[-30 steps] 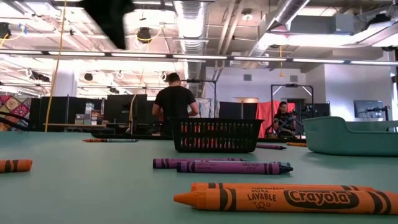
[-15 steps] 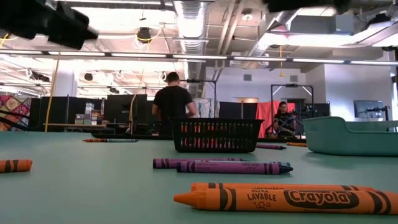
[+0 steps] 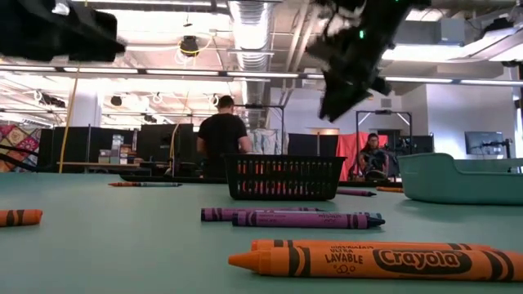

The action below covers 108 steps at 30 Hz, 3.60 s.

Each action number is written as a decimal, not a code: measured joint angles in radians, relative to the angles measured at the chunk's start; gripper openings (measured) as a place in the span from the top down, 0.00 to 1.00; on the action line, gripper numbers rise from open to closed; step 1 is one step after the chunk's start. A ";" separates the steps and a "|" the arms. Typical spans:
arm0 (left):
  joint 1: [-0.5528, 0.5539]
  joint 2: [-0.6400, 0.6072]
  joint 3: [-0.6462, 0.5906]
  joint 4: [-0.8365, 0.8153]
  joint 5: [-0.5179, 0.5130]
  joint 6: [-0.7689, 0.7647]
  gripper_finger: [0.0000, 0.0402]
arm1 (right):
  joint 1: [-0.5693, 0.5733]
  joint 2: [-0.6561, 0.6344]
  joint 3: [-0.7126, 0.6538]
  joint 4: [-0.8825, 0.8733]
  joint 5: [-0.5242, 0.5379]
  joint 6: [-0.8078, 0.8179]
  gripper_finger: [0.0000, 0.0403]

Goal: Sort crayons
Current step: Put the violet crayon into the black bin

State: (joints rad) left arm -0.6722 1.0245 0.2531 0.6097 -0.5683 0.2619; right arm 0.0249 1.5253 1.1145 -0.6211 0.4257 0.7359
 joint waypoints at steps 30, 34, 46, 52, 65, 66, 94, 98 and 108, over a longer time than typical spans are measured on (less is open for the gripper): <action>-0.238 -0.297 -0.155 -0.017 -0.288 -0.153 0.73 | 0.424 0.320 0.019 0.514 -0.225 -0.124 0.67; -0.238 -0.296 -0.155 -0.026 -0.255 -0.194 0.73 | 0.432 0.399 0.102 0.462 -0.215 -0.240 0.70; -0.238 -0.272 -0.155 -0.052 -0.196 -0.197 0.73 | 0.416 0.492 0.270 0.175 -0.217 -0.378 0.70; -0.238 -0.272 -0.155 -0.052 -0.196 -0.196 0.73 | 0.416 0.492 0.272 0.153 -0.217 -0.378 0.70; -0.238 -0.272 -0.155 -0.052 -0.198 -0.196 0.73 | 0.424 0.492 0.248 0.184 -0.216 -0.378 0.70; -0.238 -0.272 -0.155 -0.052 -0.198 -0.196 0.73 | 0.424 0.493 0.244 0.191 -0.216 -0.378 0.70; -0.238 -0.272 -0.154 -0.070 -0.198 -0.203 0.73 | 0.424 0.574 0.237 0.233 -0.203 -0.403 0.72; -0.238 -0.272 -0.154 -0.070 -0.198 -0.203 0.73 | 0.424 0.575 0.237 0.233 -0.207 -0.405 0.78; -0.238 -0.272 -0.154 -0.070 -0.198 -0.205 0.73 | 0.414 0.553 0.235 0.225 -0.219 -0.405 0.99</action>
State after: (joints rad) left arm -0.9100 0.7525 0.0994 0.5392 -0.7662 0.0574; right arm 0.4387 2.0780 1.3496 -0.3965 0.2064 0.3305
